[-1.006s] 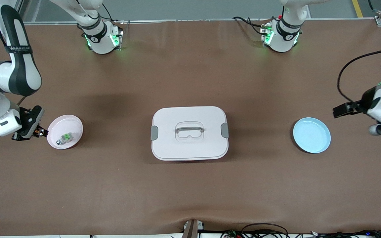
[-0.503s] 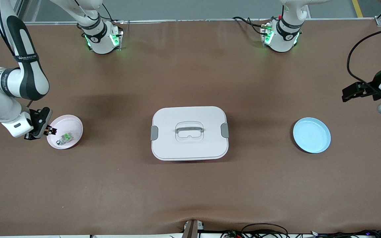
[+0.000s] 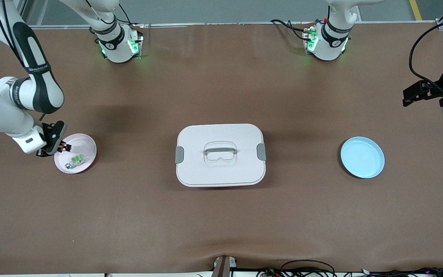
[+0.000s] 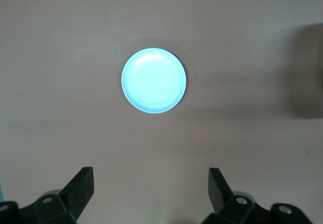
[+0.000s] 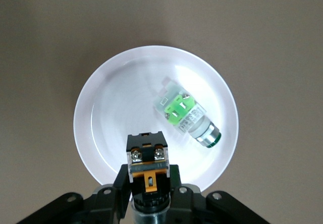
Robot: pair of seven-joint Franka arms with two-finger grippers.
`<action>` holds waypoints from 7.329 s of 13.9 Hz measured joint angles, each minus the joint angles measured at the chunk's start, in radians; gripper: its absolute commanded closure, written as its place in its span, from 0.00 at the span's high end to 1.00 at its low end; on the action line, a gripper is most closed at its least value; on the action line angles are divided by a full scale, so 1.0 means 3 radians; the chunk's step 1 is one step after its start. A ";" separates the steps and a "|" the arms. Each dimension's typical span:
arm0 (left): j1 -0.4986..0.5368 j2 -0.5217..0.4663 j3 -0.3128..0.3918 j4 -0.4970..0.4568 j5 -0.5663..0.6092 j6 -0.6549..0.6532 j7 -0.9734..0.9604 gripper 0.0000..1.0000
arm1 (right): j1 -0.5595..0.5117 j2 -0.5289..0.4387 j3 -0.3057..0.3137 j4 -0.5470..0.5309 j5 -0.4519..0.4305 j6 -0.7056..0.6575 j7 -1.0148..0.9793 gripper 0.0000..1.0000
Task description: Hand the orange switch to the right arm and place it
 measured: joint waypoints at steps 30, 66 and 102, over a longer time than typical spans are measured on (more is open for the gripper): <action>-0.0036 -0.0779 -0.0237 -0.0770 -0.0154 0.0010 -0.0216 1.00 | -0.0030 0.0171 -0.0001 -0.0337 -0.0046 0.0514 0.0000 1.00; -0.0017 -0.0294 -0.0233 -0.0268 -0.0154 0.0047 -0.0368 1.00 | 0.0337 -0.0193 0.0132 0.1365 -0.0042 -0.2144 0.4019 1.00; 0.0000 -0.0335 -0.0227 -0.0273 -0.0154 -0.0048 -0.0368 1.00 | 0.0518 -0.0827 0.0128 0.1810 0.0333 -0.2760 0.5103 1.00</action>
